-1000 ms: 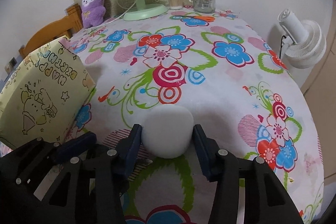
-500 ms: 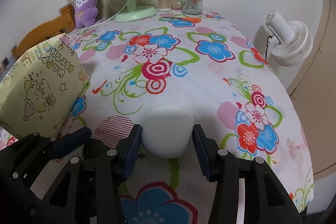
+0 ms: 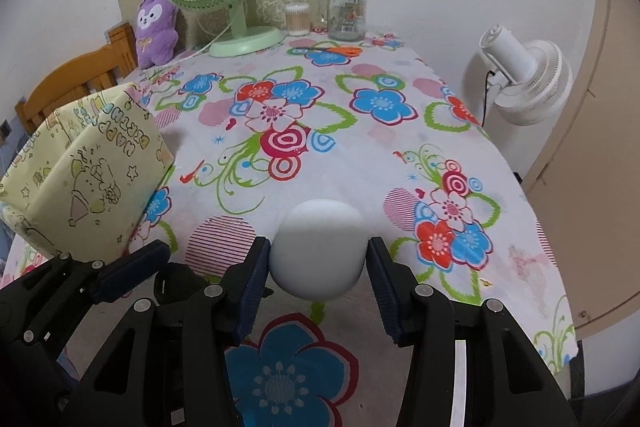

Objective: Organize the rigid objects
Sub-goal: 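Close the right tool on the white puck and lift it while the left tool lifts the black key object, then carry the black key object with the left tool while the right tool carries the white puck over the box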

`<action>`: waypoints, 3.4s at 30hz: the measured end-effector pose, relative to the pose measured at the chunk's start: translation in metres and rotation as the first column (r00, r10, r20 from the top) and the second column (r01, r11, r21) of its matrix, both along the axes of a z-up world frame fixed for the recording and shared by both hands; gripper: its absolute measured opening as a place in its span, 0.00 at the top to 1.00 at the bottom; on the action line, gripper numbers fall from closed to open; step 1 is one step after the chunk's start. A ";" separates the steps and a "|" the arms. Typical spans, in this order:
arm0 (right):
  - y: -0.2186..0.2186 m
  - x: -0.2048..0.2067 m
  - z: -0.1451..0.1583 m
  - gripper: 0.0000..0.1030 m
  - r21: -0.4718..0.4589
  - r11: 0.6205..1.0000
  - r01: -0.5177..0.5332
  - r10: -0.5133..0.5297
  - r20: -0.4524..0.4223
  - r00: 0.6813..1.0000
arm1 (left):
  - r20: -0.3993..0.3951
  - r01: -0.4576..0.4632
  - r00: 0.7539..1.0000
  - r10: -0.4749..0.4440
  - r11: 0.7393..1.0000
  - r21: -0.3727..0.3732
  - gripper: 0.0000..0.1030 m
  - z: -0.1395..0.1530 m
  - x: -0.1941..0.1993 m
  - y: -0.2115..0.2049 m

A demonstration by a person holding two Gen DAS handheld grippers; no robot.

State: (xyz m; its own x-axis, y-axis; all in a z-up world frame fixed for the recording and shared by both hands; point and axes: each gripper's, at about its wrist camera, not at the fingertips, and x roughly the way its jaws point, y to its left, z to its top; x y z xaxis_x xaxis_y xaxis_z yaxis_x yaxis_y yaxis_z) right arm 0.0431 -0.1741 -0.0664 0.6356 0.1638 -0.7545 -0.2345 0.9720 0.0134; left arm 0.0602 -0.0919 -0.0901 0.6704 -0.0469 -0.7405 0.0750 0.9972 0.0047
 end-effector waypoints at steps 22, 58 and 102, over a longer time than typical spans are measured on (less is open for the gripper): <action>0.000 -0.031 0.049 0.49 0.016 0.998 0.054 -0.055 0.083 0.995 | 0.073 0.063 0.995 -0.065 0.998 0.022 0.50 0.046 -0.023 -0.001; 0.053 -0.026 0.099 0.49 0.036 0.999 0.007 -0.012 0.128 0.992 | 0.120 0.045 0.992 -0.050 0.998 0.040 0.50 0.093 -0.021 0.051; 0.181 -0.002 0.065 0.49 0.014 0.982 -0.189 0.189 0.028 0.982 | 0.030 -0.125 0.992 0.125 0.992 0.008 0.51 0.055 -0.014 0.170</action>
State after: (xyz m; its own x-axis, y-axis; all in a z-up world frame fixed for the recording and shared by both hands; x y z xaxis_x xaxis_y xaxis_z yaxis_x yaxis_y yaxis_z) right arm 0.0412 0.0066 -0.0011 0.6113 0.2950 -0.7343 -0.4145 0.9098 0.0204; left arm 0.0461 0.0782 -0.0347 0.6918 0.0453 -0.7207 -0.0503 0.9986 0.0145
